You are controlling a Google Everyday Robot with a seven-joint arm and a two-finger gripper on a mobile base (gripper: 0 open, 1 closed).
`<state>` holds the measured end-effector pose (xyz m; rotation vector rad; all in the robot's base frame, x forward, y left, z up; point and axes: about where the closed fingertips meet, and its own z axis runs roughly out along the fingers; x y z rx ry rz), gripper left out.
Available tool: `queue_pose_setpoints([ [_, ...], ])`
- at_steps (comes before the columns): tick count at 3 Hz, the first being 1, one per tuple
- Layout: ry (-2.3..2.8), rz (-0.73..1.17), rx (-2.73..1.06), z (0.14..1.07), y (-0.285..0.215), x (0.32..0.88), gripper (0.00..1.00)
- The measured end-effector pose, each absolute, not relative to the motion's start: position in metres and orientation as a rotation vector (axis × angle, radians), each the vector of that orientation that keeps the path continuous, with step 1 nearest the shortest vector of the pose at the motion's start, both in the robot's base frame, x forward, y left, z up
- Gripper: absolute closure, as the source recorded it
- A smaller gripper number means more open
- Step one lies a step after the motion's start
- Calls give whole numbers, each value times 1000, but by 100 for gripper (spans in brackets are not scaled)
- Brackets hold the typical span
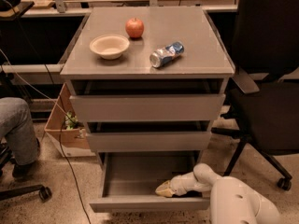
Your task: Open bottom drawer
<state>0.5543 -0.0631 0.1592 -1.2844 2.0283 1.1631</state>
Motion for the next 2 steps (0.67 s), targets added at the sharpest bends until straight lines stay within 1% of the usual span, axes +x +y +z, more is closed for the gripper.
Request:
queue_pose_setpoints([
  [2, 1954, 1289, -1292, 177, -22, 519, 100],
])
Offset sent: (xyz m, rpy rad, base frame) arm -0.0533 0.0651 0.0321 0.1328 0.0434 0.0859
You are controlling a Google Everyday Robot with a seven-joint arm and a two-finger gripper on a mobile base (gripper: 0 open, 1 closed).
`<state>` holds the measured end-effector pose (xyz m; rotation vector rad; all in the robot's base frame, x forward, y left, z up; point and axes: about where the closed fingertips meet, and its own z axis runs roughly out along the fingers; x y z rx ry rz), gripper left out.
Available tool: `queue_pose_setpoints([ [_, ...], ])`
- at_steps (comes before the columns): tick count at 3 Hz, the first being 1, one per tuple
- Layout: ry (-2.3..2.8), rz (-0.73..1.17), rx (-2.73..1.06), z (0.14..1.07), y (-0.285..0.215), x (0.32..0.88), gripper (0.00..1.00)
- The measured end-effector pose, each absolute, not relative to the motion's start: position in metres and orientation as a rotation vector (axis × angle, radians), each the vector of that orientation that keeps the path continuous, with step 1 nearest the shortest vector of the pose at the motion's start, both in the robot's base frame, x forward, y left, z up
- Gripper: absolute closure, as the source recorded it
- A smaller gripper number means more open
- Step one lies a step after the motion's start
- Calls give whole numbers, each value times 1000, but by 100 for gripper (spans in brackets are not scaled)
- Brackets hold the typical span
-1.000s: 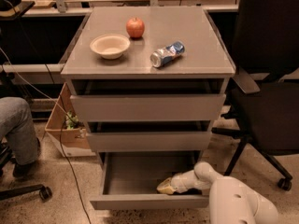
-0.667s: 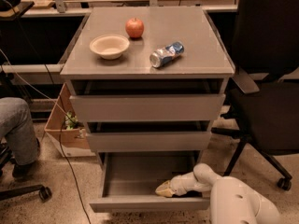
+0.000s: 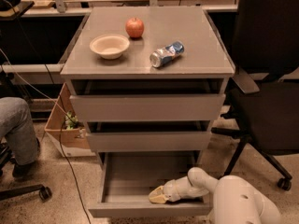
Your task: Open bottom drawer
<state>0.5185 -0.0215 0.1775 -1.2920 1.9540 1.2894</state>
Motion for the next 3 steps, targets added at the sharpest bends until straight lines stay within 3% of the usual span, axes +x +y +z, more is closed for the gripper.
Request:
queue_pose_setpoints([
  [3, 1925, 1411, -1345, 188, 14, 480, 100],
])
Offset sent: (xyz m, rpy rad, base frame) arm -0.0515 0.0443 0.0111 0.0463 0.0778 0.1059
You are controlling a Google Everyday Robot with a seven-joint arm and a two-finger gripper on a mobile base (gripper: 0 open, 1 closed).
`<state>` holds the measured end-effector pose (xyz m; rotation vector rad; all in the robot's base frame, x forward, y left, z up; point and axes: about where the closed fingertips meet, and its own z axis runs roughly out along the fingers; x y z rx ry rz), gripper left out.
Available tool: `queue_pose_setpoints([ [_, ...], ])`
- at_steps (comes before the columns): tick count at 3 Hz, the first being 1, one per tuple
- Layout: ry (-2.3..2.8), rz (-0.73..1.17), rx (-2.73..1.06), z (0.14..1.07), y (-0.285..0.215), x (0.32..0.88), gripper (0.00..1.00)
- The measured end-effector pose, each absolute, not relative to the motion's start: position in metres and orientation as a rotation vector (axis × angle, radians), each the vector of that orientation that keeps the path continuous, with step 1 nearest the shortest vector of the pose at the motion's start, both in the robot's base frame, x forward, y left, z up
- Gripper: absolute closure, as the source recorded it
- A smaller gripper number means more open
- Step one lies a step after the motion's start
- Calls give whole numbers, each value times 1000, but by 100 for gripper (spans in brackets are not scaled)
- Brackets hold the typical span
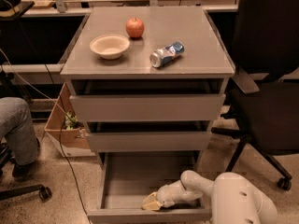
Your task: Open bottom drawer
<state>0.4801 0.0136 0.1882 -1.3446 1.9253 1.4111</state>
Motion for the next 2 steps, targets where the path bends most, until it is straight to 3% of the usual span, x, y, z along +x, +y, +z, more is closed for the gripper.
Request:
queue_pose_setpoints([
  [2, 1954, 1446, -1364, 192, 11, 462, 100],
])
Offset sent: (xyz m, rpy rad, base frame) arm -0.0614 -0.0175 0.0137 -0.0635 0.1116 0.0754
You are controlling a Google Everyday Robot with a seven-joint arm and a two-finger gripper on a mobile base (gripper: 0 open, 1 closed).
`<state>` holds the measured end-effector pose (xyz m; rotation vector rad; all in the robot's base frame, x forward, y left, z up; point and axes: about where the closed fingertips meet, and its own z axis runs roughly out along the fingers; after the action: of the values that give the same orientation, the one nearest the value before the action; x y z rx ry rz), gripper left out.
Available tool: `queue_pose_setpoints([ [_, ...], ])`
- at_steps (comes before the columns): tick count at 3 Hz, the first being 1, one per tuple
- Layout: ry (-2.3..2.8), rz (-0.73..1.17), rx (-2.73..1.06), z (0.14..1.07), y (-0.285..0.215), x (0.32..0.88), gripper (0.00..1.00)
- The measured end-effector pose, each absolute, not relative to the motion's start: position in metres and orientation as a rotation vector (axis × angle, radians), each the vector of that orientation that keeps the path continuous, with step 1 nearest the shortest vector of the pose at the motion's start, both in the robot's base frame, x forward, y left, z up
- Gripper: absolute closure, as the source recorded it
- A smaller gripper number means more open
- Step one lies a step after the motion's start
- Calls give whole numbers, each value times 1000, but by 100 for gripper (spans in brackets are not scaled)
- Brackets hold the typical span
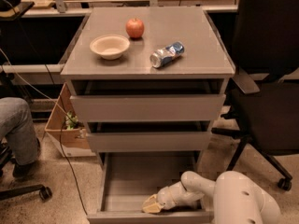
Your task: Open bottom drawer
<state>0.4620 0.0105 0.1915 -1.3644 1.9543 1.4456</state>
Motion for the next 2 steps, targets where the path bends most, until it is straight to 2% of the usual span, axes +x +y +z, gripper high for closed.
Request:
queue_pose_setpoints([
  [2, 1971, 1460, -1375, 194, 7, 455, 100],
])
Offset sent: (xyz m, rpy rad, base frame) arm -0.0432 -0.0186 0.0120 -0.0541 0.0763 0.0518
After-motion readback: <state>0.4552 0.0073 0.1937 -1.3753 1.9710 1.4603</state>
